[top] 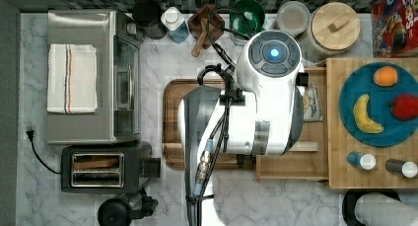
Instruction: Close the drawer.
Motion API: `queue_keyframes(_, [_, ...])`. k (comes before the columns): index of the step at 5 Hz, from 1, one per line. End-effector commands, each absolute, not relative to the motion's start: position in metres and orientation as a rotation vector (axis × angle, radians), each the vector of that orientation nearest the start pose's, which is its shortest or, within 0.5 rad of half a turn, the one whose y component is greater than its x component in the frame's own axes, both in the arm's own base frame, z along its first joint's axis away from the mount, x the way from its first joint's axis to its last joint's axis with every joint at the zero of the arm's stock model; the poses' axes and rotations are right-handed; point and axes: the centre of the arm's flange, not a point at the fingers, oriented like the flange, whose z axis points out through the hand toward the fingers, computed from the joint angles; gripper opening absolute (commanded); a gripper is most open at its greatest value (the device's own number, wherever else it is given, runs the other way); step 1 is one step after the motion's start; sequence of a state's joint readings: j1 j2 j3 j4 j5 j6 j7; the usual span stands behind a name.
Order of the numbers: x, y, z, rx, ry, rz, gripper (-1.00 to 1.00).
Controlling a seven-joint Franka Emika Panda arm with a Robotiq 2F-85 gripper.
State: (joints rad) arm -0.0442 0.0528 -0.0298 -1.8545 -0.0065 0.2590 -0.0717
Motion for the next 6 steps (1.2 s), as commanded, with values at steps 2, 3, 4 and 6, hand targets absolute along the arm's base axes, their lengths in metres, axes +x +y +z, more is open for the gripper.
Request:
queue_keyframes(2, [0.550,-0.052,0.473,-2.908,1.081,0.098,1.00])
queue_keyframes(3, [0.545,-0.039,0.471,-2.970,0.874,0.183,1.00])
queue_keyframes(4, [0.540,-0.015,0.467,-3.056,0.605,0.215,1.00])
queue_keyframes(6, [0.524,0.043,0.447,-3.169,0.224,0.250,1.00])
